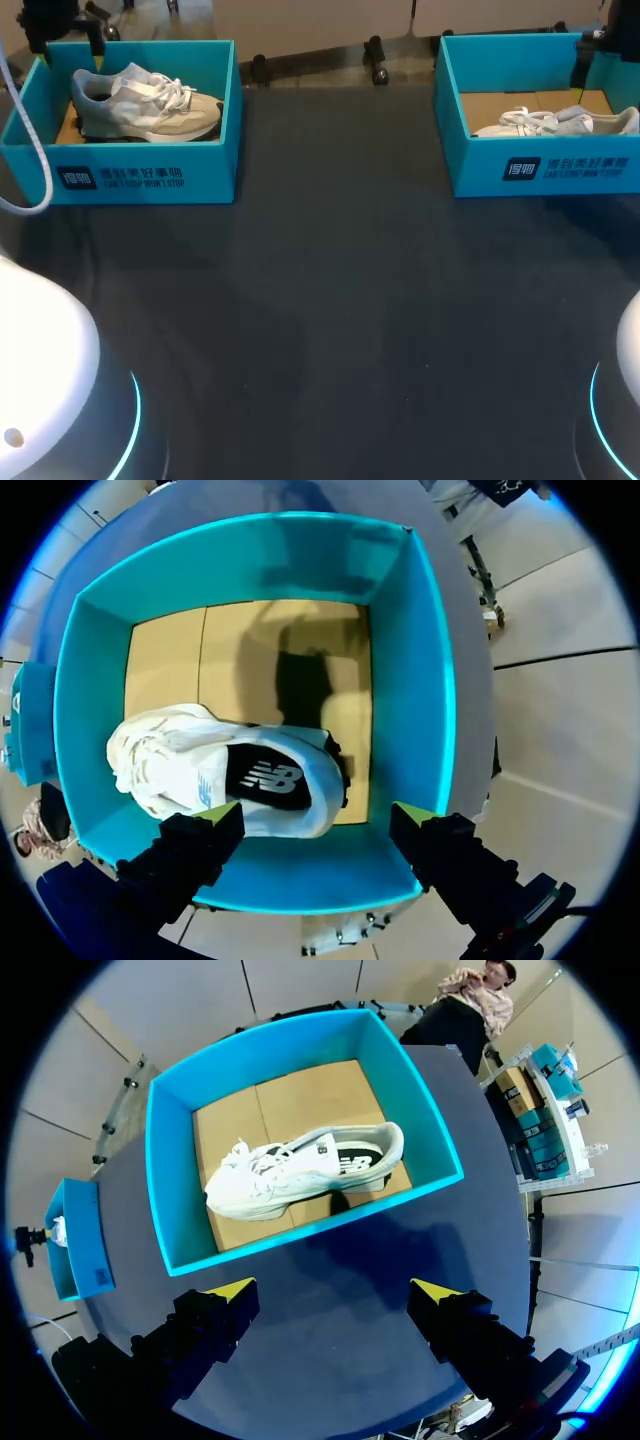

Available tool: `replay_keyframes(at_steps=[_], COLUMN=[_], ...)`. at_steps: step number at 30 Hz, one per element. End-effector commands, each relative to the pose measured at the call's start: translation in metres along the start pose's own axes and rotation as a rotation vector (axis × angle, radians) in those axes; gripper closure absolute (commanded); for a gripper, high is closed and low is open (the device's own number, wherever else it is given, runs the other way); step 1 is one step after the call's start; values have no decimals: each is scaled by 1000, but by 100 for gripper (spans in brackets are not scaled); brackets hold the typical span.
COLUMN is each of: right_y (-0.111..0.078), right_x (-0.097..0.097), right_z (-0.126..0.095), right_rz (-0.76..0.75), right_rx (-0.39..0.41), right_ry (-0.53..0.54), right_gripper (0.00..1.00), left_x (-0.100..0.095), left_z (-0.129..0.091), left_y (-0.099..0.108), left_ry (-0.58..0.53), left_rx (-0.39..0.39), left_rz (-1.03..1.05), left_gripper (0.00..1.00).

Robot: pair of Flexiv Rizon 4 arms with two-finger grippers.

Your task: Take the shoe out of the shoebox, open the shoe tongue, remove and reinsert the insole, then place the shoe into the shoebox

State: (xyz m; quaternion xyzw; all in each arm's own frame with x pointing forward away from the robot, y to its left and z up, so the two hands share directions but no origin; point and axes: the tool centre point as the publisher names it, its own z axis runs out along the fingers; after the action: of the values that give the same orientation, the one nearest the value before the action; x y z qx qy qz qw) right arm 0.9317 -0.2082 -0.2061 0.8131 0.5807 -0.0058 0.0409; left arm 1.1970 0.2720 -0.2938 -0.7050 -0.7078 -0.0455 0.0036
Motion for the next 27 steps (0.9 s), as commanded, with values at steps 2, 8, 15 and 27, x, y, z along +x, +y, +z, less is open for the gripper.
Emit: replay_keyframes(at_steps=[2, 8, 15, 27], right_y=[0, 0, 0, 0], right_x=[0, 0, 0, 0], right_z=[0, 0, 0, 0], right_rz=[0, 0, 0, 0], right_rx=[-1, -1, -1, -1], right_ry=[1, 1, 1, 1], right_gripper=[0, 0, 0, 0], left_x=[-1, 0, 3, 2], left_z=[17, 28, 43, 59], left_y=[6, 5, 4, 5], left_ry=[-1, 18, 40, 38], left_rx=[0, 0, 5, 25], left_rz=[35, 56, 66, 67], left_gripper=[7, 12, 7, 12])
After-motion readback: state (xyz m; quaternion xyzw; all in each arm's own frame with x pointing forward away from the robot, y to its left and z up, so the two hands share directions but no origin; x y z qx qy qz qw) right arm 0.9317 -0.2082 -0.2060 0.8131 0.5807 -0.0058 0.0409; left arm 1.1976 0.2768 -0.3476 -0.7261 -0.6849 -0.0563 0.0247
